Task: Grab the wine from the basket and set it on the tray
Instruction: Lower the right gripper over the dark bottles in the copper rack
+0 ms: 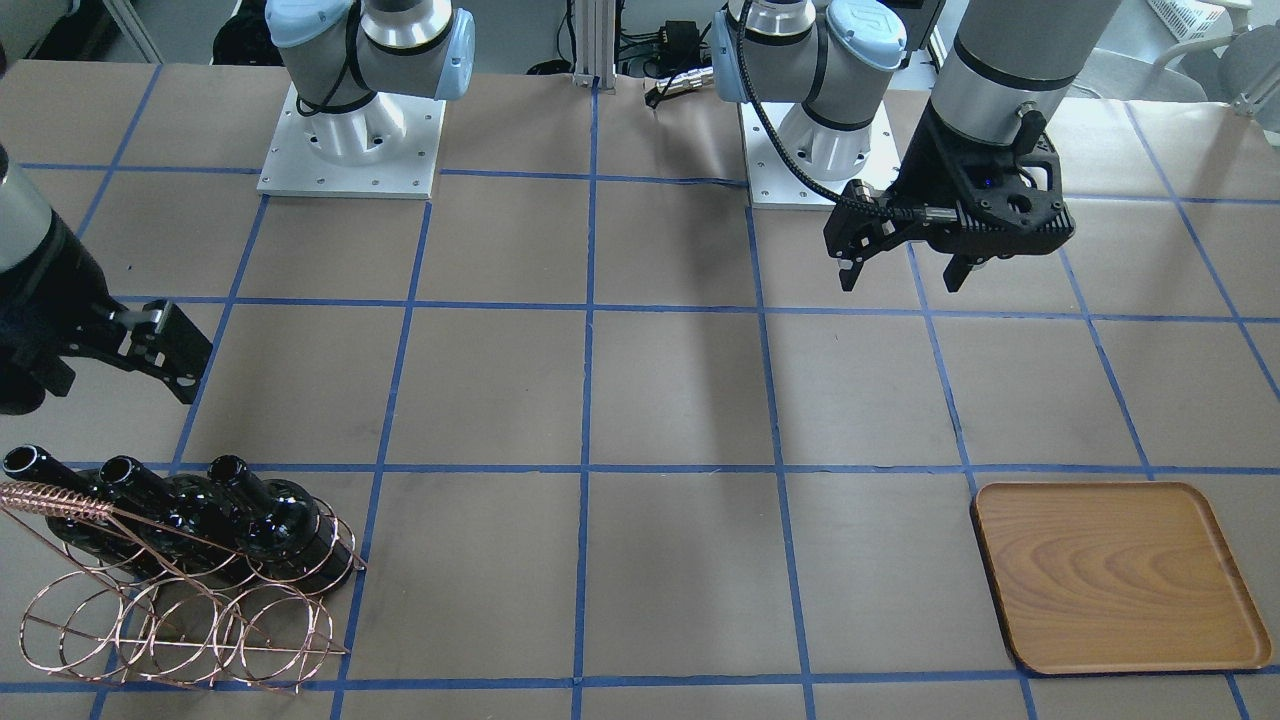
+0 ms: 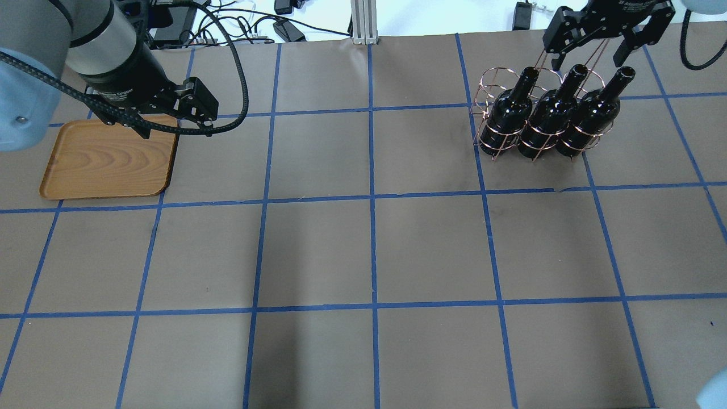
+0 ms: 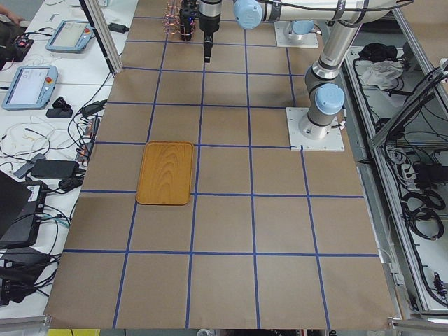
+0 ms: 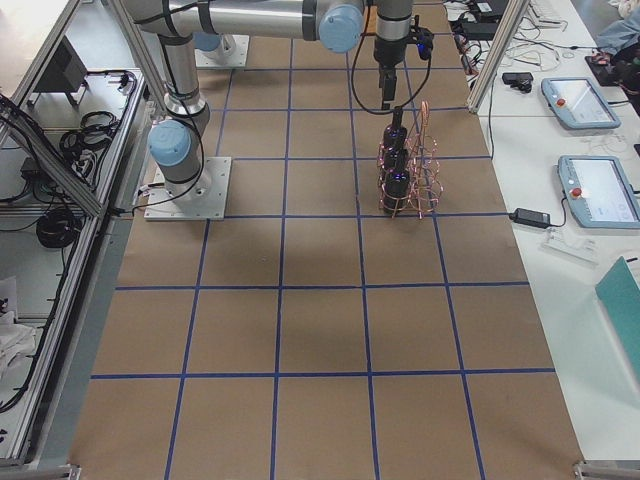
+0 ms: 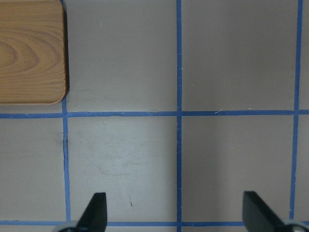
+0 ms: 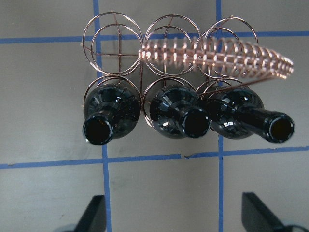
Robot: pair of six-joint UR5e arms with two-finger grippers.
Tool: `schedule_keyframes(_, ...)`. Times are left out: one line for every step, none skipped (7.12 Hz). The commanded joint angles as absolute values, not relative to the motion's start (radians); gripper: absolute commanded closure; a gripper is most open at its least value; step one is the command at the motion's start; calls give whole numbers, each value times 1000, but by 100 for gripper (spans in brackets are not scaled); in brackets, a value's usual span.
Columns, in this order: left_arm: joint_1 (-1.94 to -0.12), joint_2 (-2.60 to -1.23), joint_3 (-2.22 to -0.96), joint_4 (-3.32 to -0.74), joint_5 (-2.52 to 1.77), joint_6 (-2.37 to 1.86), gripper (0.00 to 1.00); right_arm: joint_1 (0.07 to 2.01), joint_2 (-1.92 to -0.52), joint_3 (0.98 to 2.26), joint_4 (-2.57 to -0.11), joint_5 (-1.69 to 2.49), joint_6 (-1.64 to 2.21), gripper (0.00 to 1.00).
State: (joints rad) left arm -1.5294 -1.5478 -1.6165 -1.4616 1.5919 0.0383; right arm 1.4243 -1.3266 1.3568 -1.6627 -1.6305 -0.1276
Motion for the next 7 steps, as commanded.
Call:
schedule_keyframes(-1529,-1549,-1617,-1460,1592,38,0,1417,-1250,1359,-1730,-1631,-187,0)
schedule_keyframes(-1525,-1549,-1617,-1459,1592,38,0,1417,-1238,1364,-1732,-1631,-211,0)
schedule_keyframes(-1520,-1549,-1617,-1459,1592,38,0,1416,-1233,1368,-1733,-1632,-254,5)
schedule_keyframes(-1522,-1549,-1617,-1459,1592,38,0,1408,-1223,1370,-1735,-1631,-264,7)
schedule_keyframes(-1522,-1548,-1617,-1459,1592,38,0,1405,-1220,1370,-1739,-1631,-265,12)
schedule_keyframes(-1522,-1549,-1617,-1460,1592,38,0,1402,-1210,1370,-1746,-1631,-265,17)
schedule_keyframes(-1522,-1549,-1618,-1459,1592,37,0,1393,-1207,1370,-1749,-1629,-261,24)
